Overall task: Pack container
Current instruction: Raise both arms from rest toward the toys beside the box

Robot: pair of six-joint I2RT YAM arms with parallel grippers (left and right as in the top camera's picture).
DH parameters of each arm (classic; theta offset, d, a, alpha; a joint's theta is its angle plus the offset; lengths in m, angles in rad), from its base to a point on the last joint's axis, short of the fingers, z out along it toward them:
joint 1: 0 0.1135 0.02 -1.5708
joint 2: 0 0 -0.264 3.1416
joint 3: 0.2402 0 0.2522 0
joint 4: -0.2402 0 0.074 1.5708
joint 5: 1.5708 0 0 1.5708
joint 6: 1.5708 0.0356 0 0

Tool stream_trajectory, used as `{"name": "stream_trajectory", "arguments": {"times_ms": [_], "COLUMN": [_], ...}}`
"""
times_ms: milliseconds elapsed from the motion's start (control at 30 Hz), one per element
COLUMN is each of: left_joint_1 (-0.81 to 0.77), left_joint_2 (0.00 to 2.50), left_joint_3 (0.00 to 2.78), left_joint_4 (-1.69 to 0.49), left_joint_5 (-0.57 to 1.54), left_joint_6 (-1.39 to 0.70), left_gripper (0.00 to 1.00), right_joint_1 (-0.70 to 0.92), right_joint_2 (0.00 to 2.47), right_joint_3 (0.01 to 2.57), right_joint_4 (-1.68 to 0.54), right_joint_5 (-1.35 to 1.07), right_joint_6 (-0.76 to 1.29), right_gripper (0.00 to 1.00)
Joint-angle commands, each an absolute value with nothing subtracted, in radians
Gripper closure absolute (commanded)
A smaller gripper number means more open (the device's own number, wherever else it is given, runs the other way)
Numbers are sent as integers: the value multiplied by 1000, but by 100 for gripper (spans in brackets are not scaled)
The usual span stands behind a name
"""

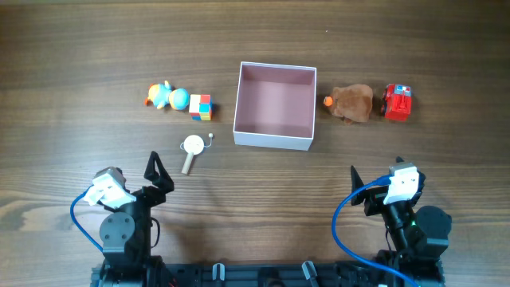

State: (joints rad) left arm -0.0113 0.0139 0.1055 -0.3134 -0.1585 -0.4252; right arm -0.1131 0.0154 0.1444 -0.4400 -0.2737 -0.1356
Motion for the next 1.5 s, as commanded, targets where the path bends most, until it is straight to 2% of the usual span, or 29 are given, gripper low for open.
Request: {"name": "stream_trajectory", "arguments": {"times_ms": [0,600,733,1000,1133,1300,1467], "left_joint_1": [-16,-16,-16,-16,-16,-16,-16], "left_joint_2": [6,7,9,35,86,257,526], "left_joint_3": [97,97,97,105,161,303,527], "left_joint_4": [-310,-310,-311,-318,-362,-448,-511], "left_joint_5": [-146,-146,-89,27,37,33,33], "left_joint_6": [-427,-427,-427,-427,-427,-427,-426], "left_gripper": [0,0,0,0,1,1,1], "right_joint_1": [-115,-115,-115,-115,-115,-115,-115], "right_joint_2": [5,4,4,5,20,163,480], "right_joint_3": [142,142,142,145,192,339,618], "right_joint_4": [-437,-437,-435,-333,-342,-431,-562], "right_joint_5": [-294,-294,-295,-432,-475,-421,-362], "right_joint_6": [-129,-128,-127,80,81,78,78], "right_gripper": [0,0,0,0,0,0,0]}}
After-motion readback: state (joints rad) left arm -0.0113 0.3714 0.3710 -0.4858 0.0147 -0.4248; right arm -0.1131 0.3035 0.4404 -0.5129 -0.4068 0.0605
